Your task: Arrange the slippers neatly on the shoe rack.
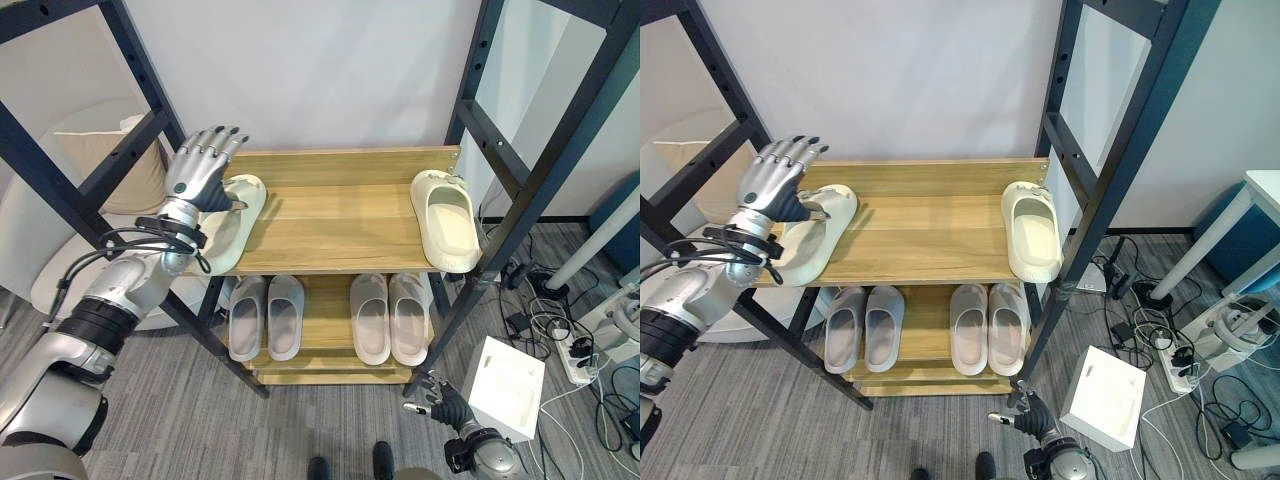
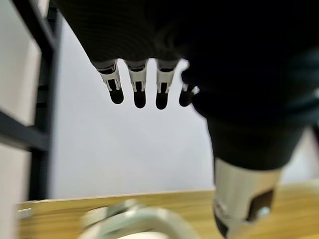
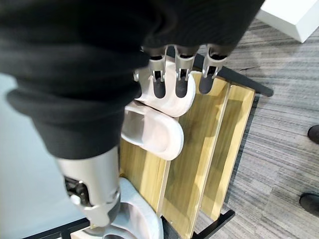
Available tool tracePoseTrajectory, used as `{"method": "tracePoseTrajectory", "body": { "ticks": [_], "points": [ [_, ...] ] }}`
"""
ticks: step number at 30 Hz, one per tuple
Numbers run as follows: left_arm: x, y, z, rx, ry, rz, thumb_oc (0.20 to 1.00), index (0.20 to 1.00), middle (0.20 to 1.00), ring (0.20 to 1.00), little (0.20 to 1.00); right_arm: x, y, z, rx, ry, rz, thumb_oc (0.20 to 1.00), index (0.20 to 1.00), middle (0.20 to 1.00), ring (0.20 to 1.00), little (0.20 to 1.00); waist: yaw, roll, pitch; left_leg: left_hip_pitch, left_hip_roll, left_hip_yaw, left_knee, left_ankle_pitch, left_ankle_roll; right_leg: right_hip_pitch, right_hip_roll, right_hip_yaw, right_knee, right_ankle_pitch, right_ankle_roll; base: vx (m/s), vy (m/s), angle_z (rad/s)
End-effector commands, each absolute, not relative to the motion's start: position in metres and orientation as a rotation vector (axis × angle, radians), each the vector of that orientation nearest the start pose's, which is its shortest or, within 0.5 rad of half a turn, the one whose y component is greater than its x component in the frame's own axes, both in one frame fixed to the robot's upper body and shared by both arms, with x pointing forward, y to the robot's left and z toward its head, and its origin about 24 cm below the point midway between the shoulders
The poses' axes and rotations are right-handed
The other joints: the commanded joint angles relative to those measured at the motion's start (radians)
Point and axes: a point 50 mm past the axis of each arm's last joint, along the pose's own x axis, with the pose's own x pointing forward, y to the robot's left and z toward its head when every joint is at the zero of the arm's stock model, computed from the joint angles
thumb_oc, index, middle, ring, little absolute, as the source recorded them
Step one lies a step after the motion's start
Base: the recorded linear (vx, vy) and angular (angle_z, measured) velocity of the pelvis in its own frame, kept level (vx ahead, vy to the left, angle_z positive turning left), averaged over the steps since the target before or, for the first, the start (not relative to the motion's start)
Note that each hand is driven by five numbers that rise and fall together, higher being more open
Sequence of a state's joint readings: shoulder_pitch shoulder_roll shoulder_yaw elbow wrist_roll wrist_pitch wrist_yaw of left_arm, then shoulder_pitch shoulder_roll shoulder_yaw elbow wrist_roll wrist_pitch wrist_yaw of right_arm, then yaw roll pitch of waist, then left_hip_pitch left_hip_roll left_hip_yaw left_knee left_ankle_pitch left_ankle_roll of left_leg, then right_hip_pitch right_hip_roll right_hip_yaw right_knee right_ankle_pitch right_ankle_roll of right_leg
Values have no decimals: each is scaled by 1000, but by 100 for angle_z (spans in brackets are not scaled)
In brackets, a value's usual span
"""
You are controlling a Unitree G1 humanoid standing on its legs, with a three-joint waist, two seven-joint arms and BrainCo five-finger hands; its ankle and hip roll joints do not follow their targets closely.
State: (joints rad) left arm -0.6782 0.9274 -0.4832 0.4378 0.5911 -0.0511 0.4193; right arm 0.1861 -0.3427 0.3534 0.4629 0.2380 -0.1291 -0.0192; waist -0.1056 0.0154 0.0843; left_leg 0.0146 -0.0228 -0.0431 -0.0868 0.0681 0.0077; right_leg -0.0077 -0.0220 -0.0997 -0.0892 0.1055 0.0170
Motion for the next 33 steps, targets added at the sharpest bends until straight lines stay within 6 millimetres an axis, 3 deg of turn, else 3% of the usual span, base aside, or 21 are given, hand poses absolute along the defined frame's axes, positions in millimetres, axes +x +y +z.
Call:
{"method": "tracePoseTrajectory", "body": {
  "ticks": [1,7,18,19,20,21,22,30,33],
  "points": [
    [353,275,239,1700,-522,401,1000,1000,1000,1000,1000,175,-177,-68,-128,442,187,1000,1000,1000,1000,1000,-14,-19,12,55,4,25,0,-198,7,140,-25,-21,2,-250,68,0,0,0],
    [361,285,228,1775,-408,387,1000,1000,1000,1000,1000,175,-176,-67,-129,434,192,1000,1000,1000,1000,1000,-28,-21,14,53,3,35,0,-202,12,132,-26,-12,2,-244,73,11,17,-4],
    [371,289,211,1686,-311,420,1000,1000,1000,1000,1000,172,-175,-67,-129,433,174,1000,1000,1000,1000,1000,-53,-33,16,51,4,73,0,-214,21,109,-26,27,2,-231,83,27,29,-11],
    [371,288,212,1685,-317,425,614,614,614,614,614,171,-175,-67,-130,433,170,1000,1000,1000,1000,1000,-54,-33,16,51,5,76,0,-215,21,106,-26,30,2,-230,84,14,14,-3],
    [372,288,211,1684,-312,426,573,573,573,573,573,171,-174,-67,-132,432,170,1000,1000,1000,1000,1000,-58,-34,16,51,5,80,0,-216,22,104,-26,33,2,-229,85,20,20,-5],
    [373,288,211,1683,-309,427,269,269,269,269,269,172,-174,-66,-132,430,172,1000,1000,1000,1000,1000,-58,-34,16,51,5,83,0,-217,22,102,-26,36,2,-228,86,21,22,-9],
    [373,287,212,1679,-308,427,200,200,200,200,200,171,-174,-66,-131,428,170,1000,1000,1000,1000,1000,-62,-33,17,50,5,86,0,-217,23,101,-26,40,2,-227,86,24,24,-20],
    [378,280,207,1645,-300,393,200,200,200,200,200,171,-174,-64,-129,419,168,1000,1000,1000,1000,1000,-76,-29,19,51,4,99,0,-222,26,94,-27,54,2,-221,89,7,8,-8],
    [381,264,206,1616,-348,355,200,200,200,200,200,172,-171,-64,-124,419,169,1000,1000,1000,1000,1000,-78,-28,18,50,4,102,0,-223,28,90,-27,57,2,-221,90,-8,-1,-8]
  ]
}}
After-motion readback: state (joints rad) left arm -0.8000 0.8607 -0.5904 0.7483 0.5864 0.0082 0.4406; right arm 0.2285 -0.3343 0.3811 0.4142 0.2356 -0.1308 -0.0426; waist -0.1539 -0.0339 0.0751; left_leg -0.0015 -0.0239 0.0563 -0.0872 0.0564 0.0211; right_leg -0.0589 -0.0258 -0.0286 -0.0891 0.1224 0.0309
